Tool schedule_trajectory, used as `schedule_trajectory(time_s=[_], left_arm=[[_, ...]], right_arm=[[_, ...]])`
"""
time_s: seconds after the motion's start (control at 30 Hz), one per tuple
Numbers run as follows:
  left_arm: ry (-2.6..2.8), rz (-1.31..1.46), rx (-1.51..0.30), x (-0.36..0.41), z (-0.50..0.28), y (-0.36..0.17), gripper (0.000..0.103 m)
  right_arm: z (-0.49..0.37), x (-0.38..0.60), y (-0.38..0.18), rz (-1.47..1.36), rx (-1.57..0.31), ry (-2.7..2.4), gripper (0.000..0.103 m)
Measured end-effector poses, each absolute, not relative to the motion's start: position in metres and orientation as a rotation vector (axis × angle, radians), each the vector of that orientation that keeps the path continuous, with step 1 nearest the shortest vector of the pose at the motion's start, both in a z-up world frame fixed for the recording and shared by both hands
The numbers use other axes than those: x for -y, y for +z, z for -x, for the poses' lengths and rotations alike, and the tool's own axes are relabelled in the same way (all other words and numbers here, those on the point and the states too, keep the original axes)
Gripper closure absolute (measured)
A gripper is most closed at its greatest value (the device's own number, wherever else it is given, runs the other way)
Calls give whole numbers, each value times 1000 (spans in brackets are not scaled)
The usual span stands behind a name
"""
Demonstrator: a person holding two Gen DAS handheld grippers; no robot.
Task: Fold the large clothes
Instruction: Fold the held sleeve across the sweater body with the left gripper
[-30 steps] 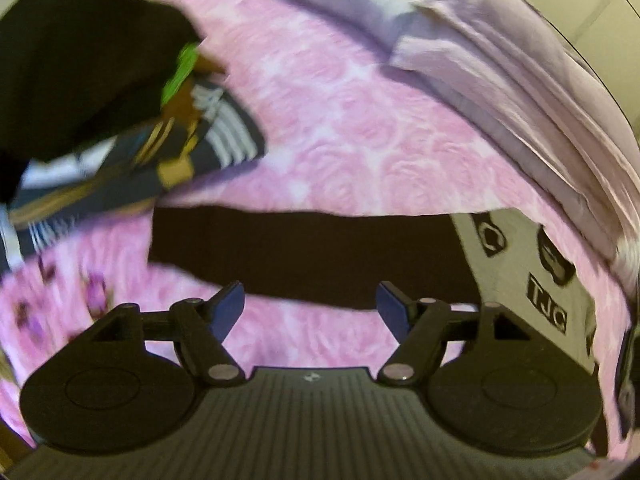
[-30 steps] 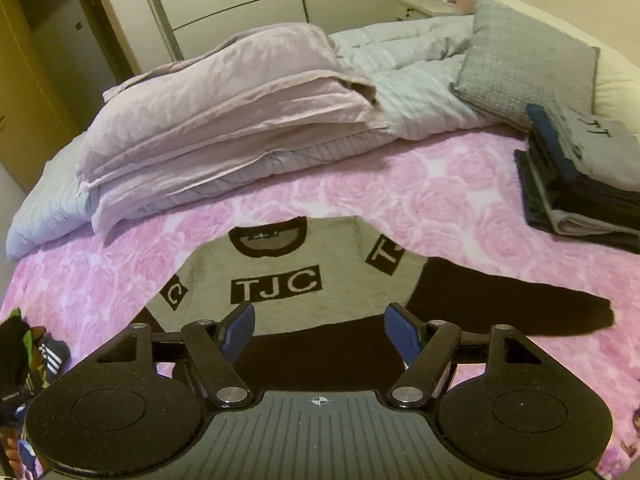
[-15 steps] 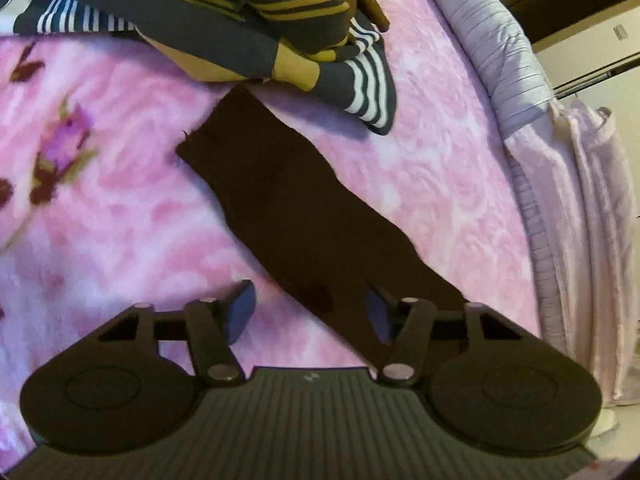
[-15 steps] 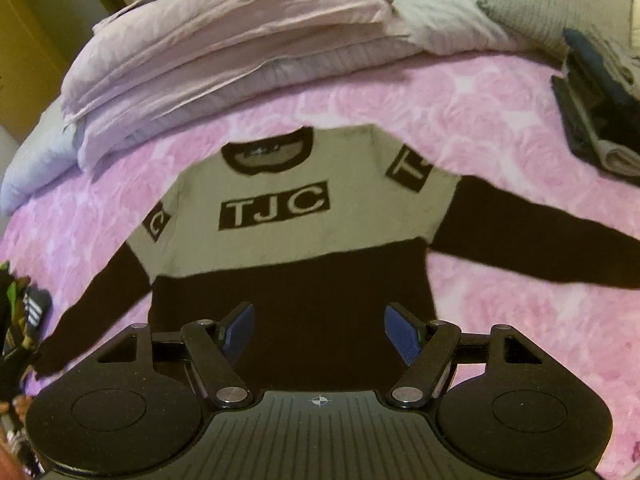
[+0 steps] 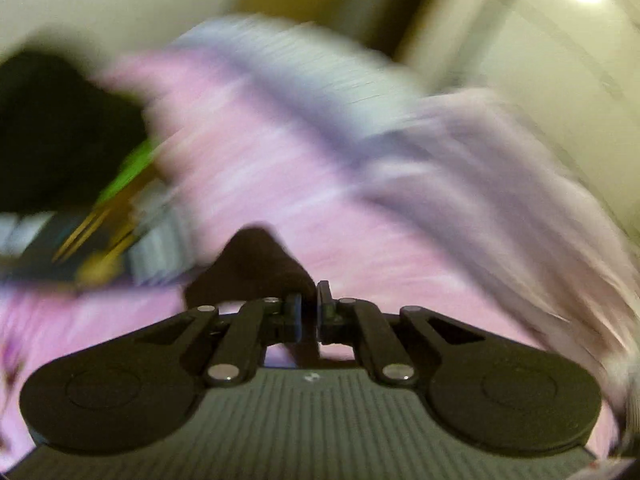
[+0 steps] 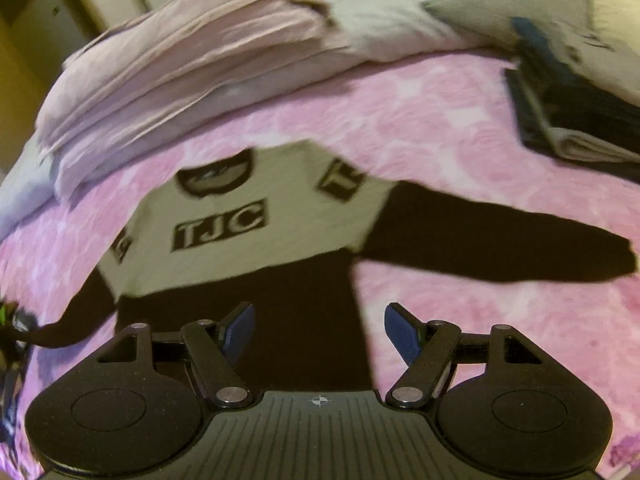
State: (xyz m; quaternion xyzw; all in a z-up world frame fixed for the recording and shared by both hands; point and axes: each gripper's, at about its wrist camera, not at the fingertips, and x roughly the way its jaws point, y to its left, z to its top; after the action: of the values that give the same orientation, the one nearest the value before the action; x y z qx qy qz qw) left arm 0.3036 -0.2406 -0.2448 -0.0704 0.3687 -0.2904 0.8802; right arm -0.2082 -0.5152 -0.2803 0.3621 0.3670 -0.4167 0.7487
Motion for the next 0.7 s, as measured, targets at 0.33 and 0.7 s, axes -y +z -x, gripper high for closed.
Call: schedule_trajectory(time_s=[0.33, 0.7], left_arm=[[-1465, -175, -600, 399, -85, -210, 71], [-1027, -523, -851, 364, -166, -337, 73]], right_arm=[[268, 549, -279, -835, -769, -1017, 33], [241, 570, -346, -936, -735, -885, 34]])
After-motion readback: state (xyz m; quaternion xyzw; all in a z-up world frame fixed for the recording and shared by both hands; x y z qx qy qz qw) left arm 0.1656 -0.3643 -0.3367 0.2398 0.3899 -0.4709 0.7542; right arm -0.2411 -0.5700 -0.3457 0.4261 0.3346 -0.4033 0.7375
